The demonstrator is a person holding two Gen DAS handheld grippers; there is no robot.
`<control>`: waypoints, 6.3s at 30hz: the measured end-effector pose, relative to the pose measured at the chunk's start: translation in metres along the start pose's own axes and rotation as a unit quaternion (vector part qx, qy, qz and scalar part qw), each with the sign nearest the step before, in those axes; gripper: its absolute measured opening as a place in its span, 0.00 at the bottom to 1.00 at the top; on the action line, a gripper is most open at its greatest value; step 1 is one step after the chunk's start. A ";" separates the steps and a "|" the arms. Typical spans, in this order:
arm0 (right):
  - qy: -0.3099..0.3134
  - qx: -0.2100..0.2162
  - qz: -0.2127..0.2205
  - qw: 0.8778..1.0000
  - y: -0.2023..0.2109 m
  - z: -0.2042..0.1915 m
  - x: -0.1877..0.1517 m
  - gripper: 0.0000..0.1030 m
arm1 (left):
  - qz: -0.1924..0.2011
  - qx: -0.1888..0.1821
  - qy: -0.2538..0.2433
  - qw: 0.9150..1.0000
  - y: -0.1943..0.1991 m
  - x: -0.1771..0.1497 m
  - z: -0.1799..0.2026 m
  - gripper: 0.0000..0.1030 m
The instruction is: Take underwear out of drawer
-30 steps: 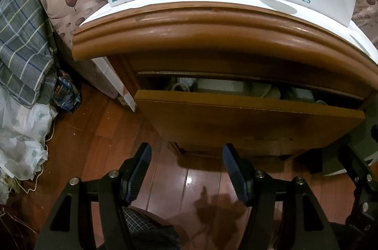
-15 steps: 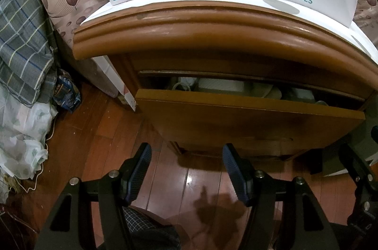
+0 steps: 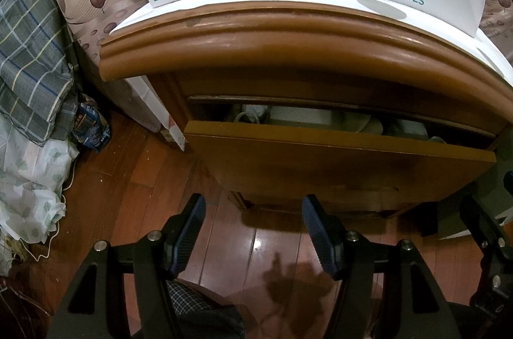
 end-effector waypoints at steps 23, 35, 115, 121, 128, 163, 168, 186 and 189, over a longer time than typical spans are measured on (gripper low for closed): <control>-0.008 -0.002 -0.002 1.000 0.000 0.004 0.001 0.99 | -0.015 -0.024 0.034 0.999 -0.005 0.000 -0.007 0.62; -0.032 -0.001 -0.001 0.999 0.001 0.015 0.003 0.99 | -0.060 -0.154 0.182 0.969 -0.011 -0.005 -0.010 0.62; -0.078 0.041 -0.007 0.996 0.011 0.028 0.011 1.00 | -0.123 -0.142 0.545 0.817 -0.111 -0.070 -0.036 1.00; -0.078 0.038 -0.006 0.996 0.012 0.030 0.011 1.00 | -0.136 -0.129 0.514 0.837 -0.093 -0.092 -0.040 1.00; -0.074 0.031 -0.008 0.997 0.009 0.031 0.011 1.00 | -0.143 -0.116 0.485 0.855 -0.087 -0.102 -0.042 1.00; -0.119 0.020 -0.015 0.993 0.008 0.060 0.019 1.00 | -0.204 -0.079 0.400 0.890 -0.033 -0.127 -0.073 1.00; -0.117 0.022 -0.022 0.993 0.005 0.059 0.018 1.00 | -0.200 -0.053 0.352 0.913 -0.031 -0.115 -0.073 1.00; -0.120 0.026 -0.025 0.992 0.005 0.059 0.016 1.00 | -0.115 -0.056 0.183 0.975 0.017 -0.041 -0.051 0.99; -0.126 0.026 -0.027 0.991 0.005 0.061 0.016 1.00 | -0.127 -0.091 0.189 0.969 0.010 -0.033 -0.044 0.99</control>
Point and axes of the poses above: each gripper's, at about its wrist camera, not at the fingertips, and y roughly against the way its jaws point, z to its right, x to its top, the point moved 8 cm from there along -y, roughly the way its jaws point, and after that the axes turned 6 degrees about z, right-handed, at the moved point
